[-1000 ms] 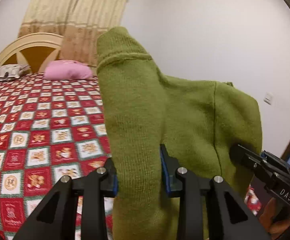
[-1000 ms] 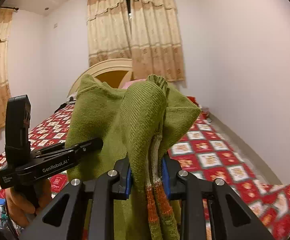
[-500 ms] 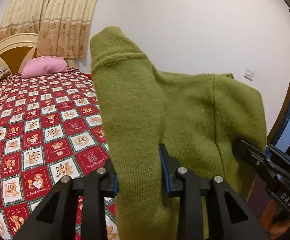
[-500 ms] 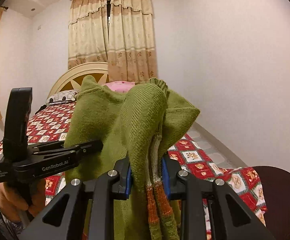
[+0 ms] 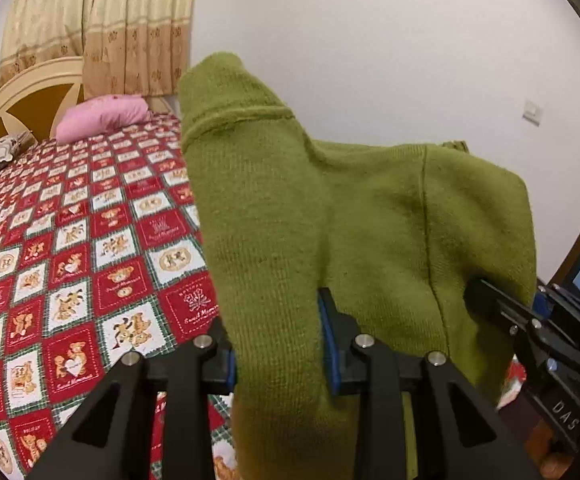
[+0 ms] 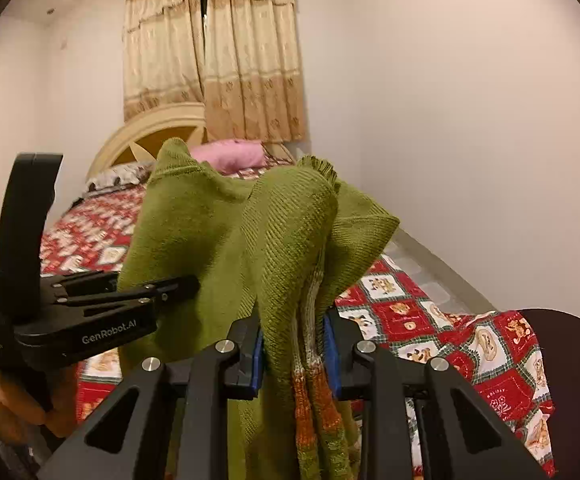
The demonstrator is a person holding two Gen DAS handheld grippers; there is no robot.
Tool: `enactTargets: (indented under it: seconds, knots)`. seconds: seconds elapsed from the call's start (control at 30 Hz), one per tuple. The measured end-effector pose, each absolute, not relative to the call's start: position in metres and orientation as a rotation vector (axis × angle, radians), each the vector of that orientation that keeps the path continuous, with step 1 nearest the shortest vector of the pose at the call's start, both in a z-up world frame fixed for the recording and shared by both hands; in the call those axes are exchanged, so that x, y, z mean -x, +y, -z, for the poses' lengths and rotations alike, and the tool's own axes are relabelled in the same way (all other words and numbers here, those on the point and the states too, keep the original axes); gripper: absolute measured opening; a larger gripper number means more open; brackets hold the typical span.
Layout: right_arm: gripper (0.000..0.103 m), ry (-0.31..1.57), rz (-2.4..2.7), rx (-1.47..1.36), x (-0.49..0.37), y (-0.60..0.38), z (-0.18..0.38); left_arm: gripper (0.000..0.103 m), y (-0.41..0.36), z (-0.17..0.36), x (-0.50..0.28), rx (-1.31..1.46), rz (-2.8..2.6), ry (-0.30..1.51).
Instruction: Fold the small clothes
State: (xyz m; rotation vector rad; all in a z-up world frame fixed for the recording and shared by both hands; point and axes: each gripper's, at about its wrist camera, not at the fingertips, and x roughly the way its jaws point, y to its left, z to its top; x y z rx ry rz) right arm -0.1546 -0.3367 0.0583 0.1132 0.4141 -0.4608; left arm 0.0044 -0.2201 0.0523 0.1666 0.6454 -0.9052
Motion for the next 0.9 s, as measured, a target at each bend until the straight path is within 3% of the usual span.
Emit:
enactTargets:
  seconds: [0.57, 0.9]
  knots:
    - [0.024, 0.612, 0.6, 0.024, 0.067, -0.415, 0.029, 0.033, -0.31, 0.019, -0.056, -0.259, 0.756, 0.745]
    - [0.024, 0.72, 0.527, -0.214, 0.062, -0.465, 0.051, 0.034, -0.324, 0.034, -0.067, -0.266, 0.726, 0.813]
